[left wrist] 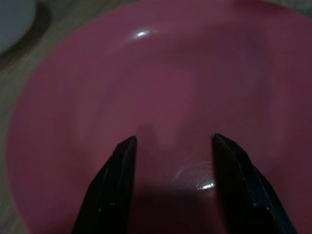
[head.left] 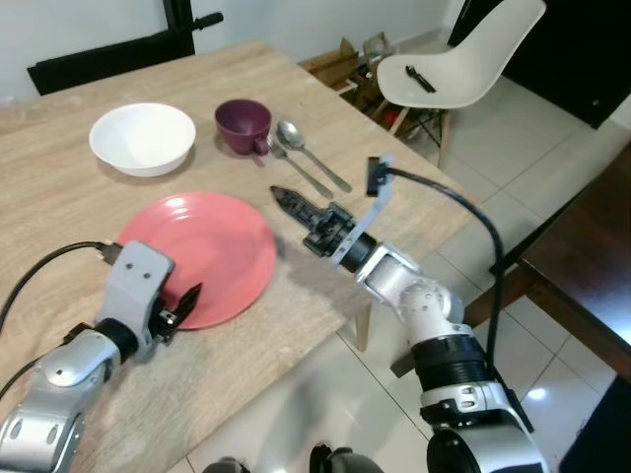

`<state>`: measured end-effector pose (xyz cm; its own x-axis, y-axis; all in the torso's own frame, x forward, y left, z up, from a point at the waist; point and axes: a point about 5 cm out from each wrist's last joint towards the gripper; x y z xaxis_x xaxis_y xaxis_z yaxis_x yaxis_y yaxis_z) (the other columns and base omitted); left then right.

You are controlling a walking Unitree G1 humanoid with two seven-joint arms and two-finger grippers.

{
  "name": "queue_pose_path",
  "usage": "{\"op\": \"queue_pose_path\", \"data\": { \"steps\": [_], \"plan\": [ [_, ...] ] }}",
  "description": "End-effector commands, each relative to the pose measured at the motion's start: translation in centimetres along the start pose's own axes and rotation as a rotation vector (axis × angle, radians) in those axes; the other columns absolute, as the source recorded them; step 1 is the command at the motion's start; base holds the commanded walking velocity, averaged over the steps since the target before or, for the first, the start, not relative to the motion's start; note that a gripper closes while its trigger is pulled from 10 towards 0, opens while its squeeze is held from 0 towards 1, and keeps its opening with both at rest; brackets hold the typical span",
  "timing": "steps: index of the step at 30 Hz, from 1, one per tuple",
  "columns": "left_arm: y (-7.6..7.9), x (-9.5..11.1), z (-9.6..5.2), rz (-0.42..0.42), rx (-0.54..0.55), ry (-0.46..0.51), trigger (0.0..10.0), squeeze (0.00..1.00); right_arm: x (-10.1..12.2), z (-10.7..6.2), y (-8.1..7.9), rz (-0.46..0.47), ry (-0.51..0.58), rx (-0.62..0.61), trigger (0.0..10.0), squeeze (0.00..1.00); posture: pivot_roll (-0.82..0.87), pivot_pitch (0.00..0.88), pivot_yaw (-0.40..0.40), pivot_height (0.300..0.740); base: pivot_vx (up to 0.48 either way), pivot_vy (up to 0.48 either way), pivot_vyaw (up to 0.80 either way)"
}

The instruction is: Setting the table

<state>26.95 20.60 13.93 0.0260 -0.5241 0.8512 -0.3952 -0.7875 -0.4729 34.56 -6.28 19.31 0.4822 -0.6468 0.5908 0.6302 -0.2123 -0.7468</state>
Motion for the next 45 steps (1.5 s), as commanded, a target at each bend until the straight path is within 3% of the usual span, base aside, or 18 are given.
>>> {"op": "queue_pose_path", "data": {
  "steps": [1, 4, 7, 8, 11, 15, 19, 23, 28, 32, 34, 38, 41, 44, 45],
  "plan": [
    [2.0, -1.7, 1.1, -0.023, -0.082, -0.082, 10.0, 0.0, 0.9, -0.9, 0.5, -0.039, 0.043, -0.044, 10.0, 0.0, 0.04, 0.081, -0.031, 0.74, 0.0, 0.0, 0.0],
    [2.3, -1.3, 1.8, -0.025, -0.093, -0.068, 10.0, 0.0, 1.6, -1.4, 0.8, -0.066, 0.058, -0.071, 10.0, 0.0, 0.04, 0.08, -0.036, 0.74, 0.0, 0.0, 0.0],
    [3.4, -0.1, 4.2, -0.001, -0.125, -0.033, 10.0, 0.0, 3.7, -3.3, 2.0, -0.104, 0.115, -0.154, 10.0, 0.0, 0.03, 0.08, -0.043, 0.74, 0.0, 0.0, 0.0],
    [3.4, -0.1, 4.2, -0.001, -0.125, -0.033, 10.0, 0.0, 3.7, -3.3, 2.0, -0.104, 0.115, -0.154, 10.0, 0.0, 0.03, 0.08, -0.043, 0.74, 0.0, 0.0, 0.0],
    [4.9, 1.2, 5.9, -0.014, -0.164, 0.008, 10.0, 0.0, 5.3, -5.4, 2.8, -0.057, 0.185, -0.186, 10.0, 0.0, 0.03, 0.082, -0.052, 0.74, 0.0, 0.0, 0.0],
    [5.6, 1.7, 6.3, -0.031, -0.186, 0.026, 10.0, 0.0, 5.7, -6.1, 3.0, -0.052, 0.202, -0.198, 10.0, 0.0, 0.02, 0.082, -0.05, 0.74, 0.0, 0.0, 0.0],
    [7.9, 2.5, 6.9, -0.054, -0.272, 0.059, 10.0, 0.0, 6.4, -7.8, 3.3, -0.063, 0.226, -0.226, 10.0, 0.0, 0.01, 0.083, -0.047, 0.74, 0.0, 0.0, 0.0],
    [8.9, 2.1, 7.1, -0.085, -0.31, 0.062, 10.0, 0.0, 6.1, -8.5, 3.7, -0.04, 0.22, -0.234, 10.0, 0.0, 0.0, 0.086, -0.044, 0.74, 0.0, 0.0, 0.0],
    [7.6, 3.3, 7.2, -0.184, -0.268, 0.145, 10.0, 0.0, 5.1, -8.0, 3.8, -0.014, 0.209, -0.218, 10.0, 0.0, 0.0, 0.092, -0.037, 0.74, 0.0, 0.0, 0.0],
    [4.5, 6.3, 7.0, -0.275, -0.2, 0.286, 10.0, 0.0, 4.8, -7.4, 3.5, -0.004, 0.198, -0.193, 10.0, 0.0, 0.01, 0.094, -0.037, 0.74, 0.0, 0.0, 0.0],
    [2.7, 7.6, 6.7, -0.284, -0.166, 0.346, 10.0, 0.0, 4.6, -7.0, 3.3, -0.005, 0.189, -0.18, 10.0, 0.0, 0.01, 0.093, -0.04, 0.74, 0.0, 0.0, 0.0],
    [0.9, 8.5, 6.2, -0.286, -0.144, 0.391, 10.0, 0.0, 4.6, -6.9, 3.2, -0.005, 0.187, -0.175, 10.0, 0.0, 0.01, 0.094, -0.036, 0.74, 0.0, 0.0, 0.0],
    [-0.3, 8.3, 5.8, -0.274, -0.129, 0.396, 10.0, 0.0, 4.7, -6.9, 3.2, -0.004, 0.19, -0.176, 10.0, 0.0, 0.02, 0.094, -0.033, 0.74, 0.0, 0.0, 0.0],
    [-0.9, 7.1, 5.9, -0.236, -0.099, 0.342, 10.0, 0.0, 4.7, -7.0, 3.2, -0.003, 0.192, -0.177, 10.0, 0.0, 0.01, 0.093, -0.031, 0.74, 0.0, 0.0, 0.0],
    [-0.2, 4.8, 6.4, -0.216, -0.104, 0.254, 10.0, 0.0, 4.8, -7.2, 3.3, -0.003, 0.2, -0.183, 10.0, 0.0, 0.01, 0.092, -0.03, 0.74, 0.0, 0.0, 0.0]
  ]
}}
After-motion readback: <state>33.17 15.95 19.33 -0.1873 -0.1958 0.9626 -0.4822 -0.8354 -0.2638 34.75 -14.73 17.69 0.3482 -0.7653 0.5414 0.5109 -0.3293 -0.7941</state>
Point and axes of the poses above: a point about 5 cm out from each wrist's last joint towards the gripper, its own z axis pointing out of the wrist towards the gripper, its own x axis along the axis of the wrist's last joint, y = z × x, and after that the axes turned 10 degrees about z, right-handed
